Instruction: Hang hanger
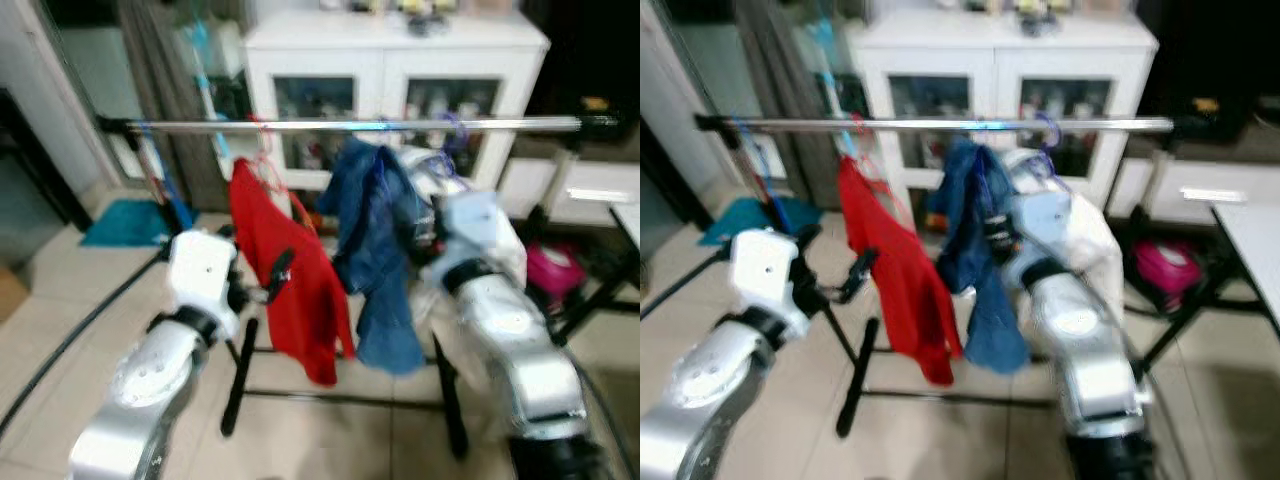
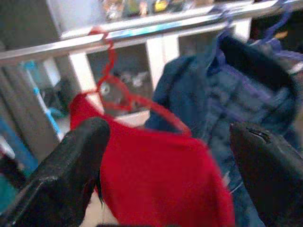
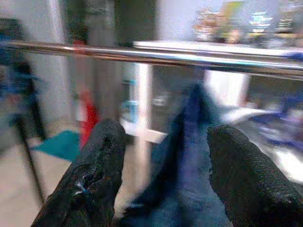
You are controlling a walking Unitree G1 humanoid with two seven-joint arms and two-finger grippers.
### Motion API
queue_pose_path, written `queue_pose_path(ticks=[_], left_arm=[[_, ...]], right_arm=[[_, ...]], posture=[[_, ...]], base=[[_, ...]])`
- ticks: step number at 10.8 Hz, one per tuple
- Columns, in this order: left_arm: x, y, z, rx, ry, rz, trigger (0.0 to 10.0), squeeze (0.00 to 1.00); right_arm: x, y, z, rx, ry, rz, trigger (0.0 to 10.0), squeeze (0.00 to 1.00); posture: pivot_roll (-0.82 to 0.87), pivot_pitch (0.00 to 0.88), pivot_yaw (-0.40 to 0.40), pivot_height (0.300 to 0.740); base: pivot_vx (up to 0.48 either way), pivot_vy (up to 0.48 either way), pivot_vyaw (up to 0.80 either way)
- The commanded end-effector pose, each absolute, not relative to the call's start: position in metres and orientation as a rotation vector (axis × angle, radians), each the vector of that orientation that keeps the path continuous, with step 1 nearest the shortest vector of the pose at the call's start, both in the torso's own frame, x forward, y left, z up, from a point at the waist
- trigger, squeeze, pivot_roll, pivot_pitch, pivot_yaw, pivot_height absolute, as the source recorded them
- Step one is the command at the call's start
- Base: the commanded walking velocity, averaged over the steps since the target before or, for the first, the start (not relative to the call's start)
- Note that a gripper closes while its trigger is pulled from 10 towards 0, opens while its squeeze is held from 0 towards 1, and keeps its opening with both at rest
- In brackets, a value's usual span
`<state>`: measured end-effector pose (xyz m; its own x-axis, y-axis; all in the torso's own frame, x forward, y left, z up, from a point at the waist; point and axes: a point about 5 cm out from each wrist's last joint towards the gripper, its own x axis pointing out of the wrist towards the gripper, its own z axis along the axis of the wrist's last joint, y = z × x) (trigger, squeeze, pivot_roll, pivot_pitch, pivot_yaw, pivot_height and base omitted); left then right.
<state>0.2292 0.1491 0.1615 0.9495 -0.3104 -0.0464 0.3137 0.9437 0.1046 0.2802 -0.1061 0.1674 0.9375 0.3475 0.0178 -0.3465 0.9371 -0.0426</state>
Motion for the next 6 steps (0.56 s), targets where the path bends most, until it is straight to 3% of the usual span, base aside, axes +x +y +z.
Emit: queue_pose_path(ticks=[1, 2, 6], left_arm=[[0.230, 0.146, 0.164, 0.114, 0.016, -0.332, 10.0, 1.00], [0.230, 0.146, 0.164, 0.116, 0.015, -0.332, 10.0, 1.00], [0.222, 0.156, 0.157, 0.169, 0.080, -0.440, 10.0, 1.00]], right_arm=[[0.281, -0.112, 0.172, -0.049, -0.051, 0.342, 10.0, 0.00], [0.281, -0.111, 0.173, -0.045, -0.058, 0.356, 10.0, 0.00], [0.283, -0.091, 0.180, -0.037, -0.067, 0.474, 10.0, 0.00]], posture=[[-0.01, 0.000, 0.069, 0.740], [-0.01, 0.000, 0.069, 0.740], [0.00, 0.000, 0.063, 0.740]], base=[[0.281, 0.000, 0.00], [0.281, 0.000, 0.00], [0.000, 0.000, 0.00]])
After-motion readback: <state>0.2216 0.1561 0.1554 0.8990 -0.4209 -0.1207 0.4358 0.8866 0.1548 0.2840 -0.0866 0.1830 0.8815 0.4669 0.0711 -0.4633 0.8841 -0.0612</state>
